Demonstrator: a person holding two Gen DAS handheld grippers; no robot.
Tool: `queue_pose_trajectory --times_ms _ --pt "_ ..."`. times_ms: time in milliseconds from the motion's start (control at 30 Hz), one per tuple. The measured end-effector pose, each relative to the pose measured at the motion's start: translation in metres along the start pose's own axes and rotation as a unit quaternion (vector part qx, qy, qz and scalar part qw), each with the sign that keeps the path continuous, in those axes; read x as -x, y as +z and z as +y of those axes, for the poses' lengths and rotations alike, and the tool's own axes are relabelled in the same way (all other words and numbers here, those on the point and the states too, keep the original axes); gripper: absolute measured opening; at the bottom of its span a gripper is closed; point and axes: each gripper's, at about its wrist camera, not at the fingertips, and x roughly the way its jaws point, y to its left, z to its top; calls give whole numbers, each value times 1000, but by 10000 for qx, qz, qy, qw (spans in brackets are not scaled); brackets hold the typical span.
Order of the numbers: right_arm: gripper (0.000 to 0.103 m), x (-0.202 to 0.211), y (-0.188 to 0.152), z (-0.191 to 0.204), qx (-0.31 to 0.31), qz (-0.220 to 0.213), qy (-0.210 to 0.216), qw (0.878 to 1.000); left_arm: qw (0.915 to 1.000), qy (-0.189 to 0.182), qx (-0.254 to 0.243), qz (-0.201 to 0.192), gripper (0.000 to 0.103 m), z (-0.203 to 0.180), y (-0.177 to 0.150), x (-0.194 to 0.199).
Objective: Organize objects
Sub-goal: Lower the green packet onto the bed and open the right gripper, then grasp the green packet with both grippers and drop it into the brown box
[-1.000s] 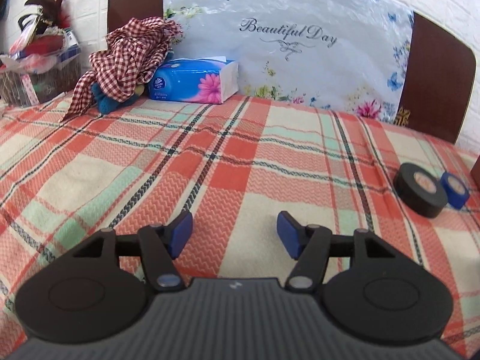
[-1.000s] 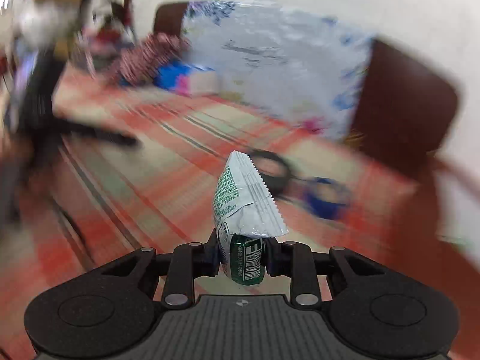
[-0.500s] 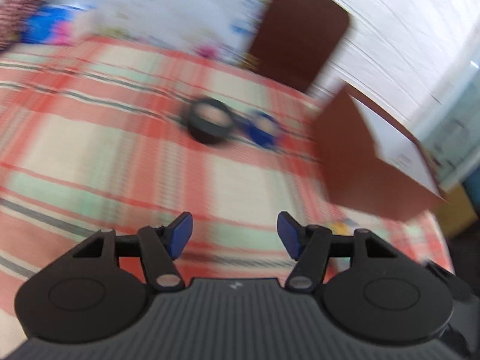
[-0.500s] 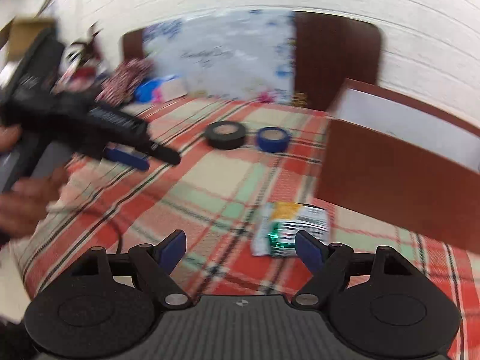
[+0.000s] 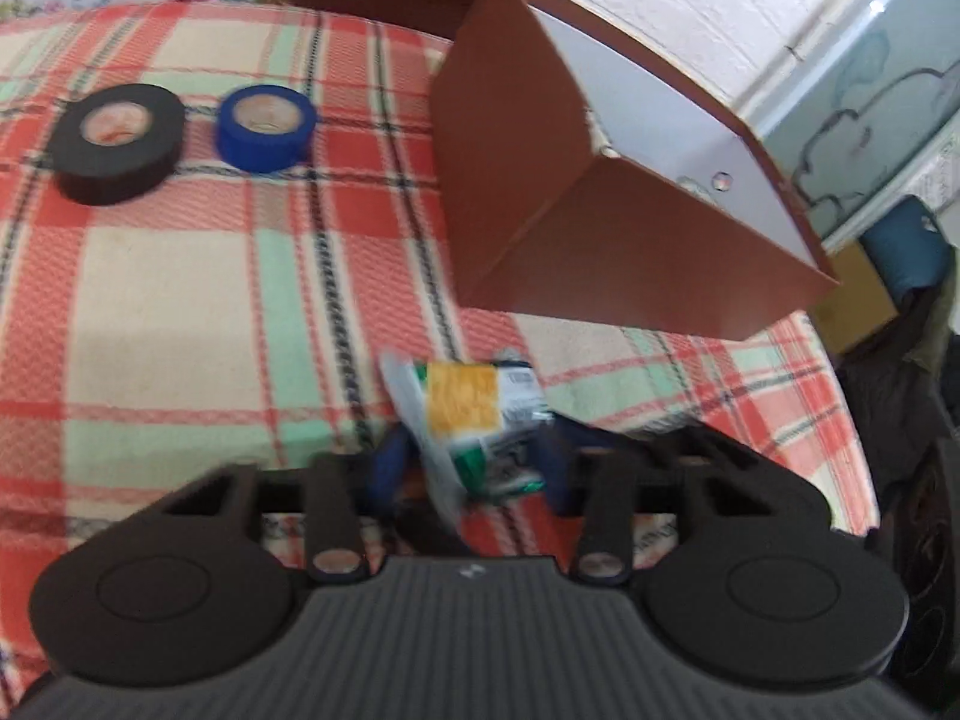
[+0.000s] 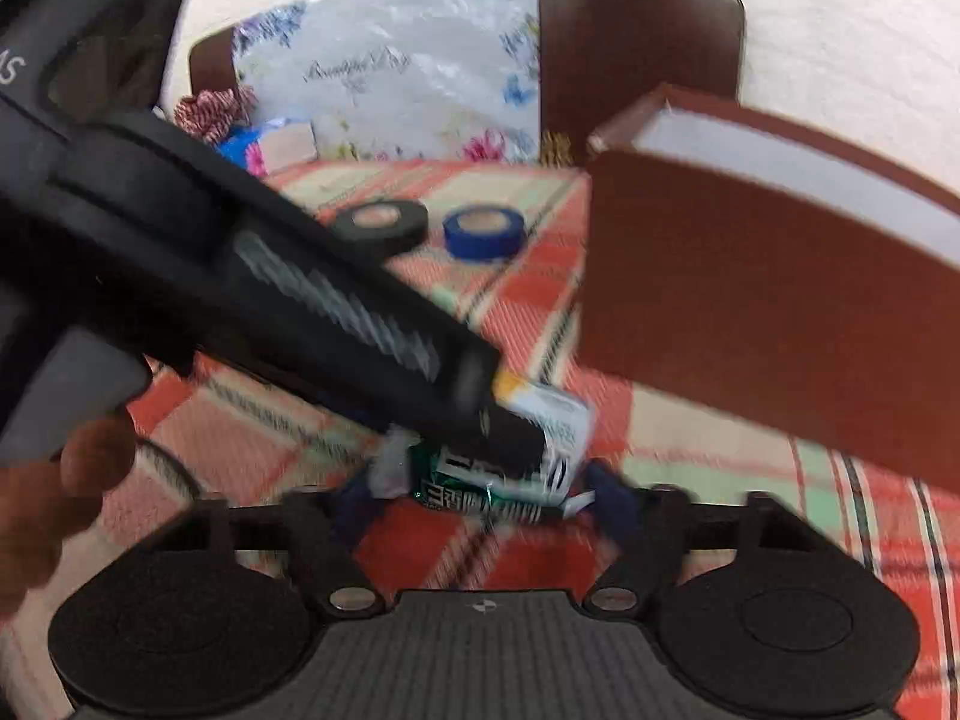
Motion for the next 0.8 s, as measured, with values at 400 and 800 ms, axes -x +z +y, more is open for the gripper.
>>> queue_pose_trajectory --times_ms 400,800 --pt "54 48 69 -28 5 -1806 -579 9818 9867 -53 -1171 -1124 37 -69 82 64" --pt "75 -24 95 -92 -513 -1693 -1072 9784 9815 595 -1426 -1127 47 -86 136 -23"
